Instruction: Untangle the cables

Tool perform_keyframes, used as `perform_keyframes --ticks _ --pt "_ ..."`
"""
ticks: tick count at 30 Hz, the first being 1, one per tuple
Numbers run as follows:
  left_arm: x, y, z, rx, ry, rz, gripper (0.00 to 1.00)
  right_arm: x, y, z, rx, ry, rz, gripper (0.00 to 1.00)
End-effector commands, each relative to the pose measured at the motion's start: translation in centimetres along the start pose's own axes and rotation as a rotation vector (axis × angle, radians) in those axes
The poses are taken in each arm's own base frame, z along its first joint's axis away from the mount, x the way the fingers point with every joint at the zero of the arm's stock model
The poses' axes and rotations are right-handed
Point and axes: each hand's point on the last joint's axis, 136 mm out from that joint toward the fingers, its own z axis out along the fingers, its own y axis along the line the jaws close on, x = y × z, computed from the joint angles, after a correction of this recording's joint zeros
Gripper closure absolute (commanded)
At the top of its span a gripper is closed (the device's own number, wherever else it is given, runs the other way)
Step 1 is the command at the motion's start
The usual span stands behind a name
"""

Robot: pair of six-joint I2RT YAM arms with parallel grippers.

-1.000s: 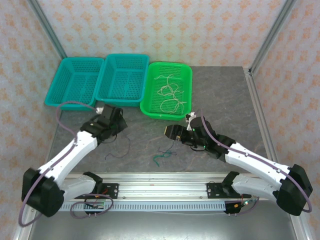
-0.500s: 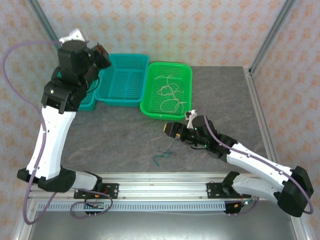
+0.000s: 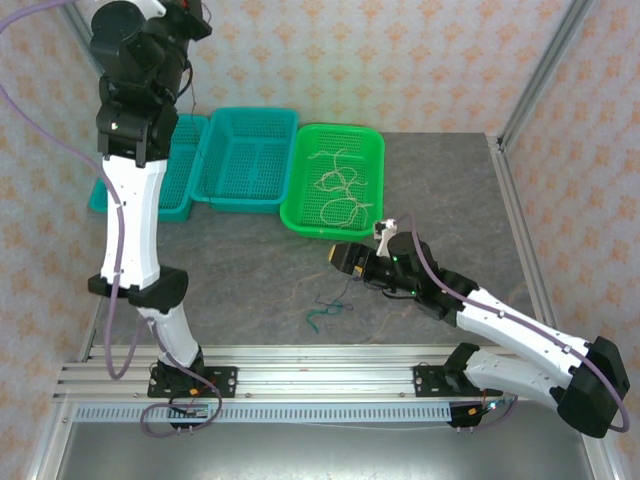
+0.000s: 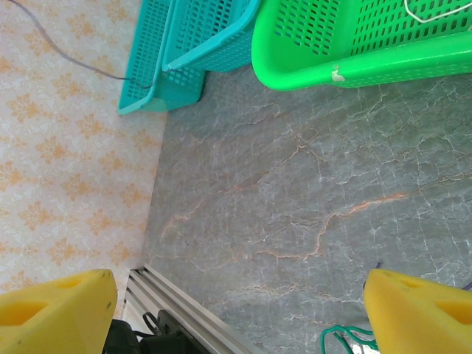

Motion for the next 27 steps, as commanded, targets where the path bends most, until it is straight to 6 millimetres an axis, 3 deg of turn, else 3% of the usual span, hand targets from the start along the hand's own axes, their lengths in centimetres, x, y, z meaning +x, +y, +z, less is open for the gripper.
perform_keyframes --ticks 1,8,11,15,19,25,27 --pt "1.1 0.3 3.3 0.060 -0.048 0.053 1.00 -0.3 -0.4 -0.1 0.011 -0.028 -0.013 0.13" --pt "4.2 4.2 7.1 0.020 -0.042 0.054 1.00 -0.4 -0.8 0.0 0.045 -0.026 -0.046 0.12" --pt "7.3 6.1 8.3 -0.006 0.042 0.047 1.00 -0.5 -0.9 0.2 0.055 -0.026 -0.055 0.12" --pt "14.5 9.7 10.3 -0.074 0.196 0.088 1.00 -0.3 -0.9 0.6 0.055 -0.008 -0.050 0.13" --pt "20.8 13.6 11.1 -0.159 0.331 0.125 1.00 0.1 -1.2 0.5 0.062 0.004 -0.040 0.13" --pt "30.3 20.1 9.8 -0.351 0.558 0.151 1.00 -0.1 -1.3 0.0 0.064 -0.016 -0.039 0.12" --pt "32.7 21.9 8.8 -0.413 0.623 0.160 0.88 -0.1 -1.3 -0.1 0.061 -0.013 -0.035 0.12"
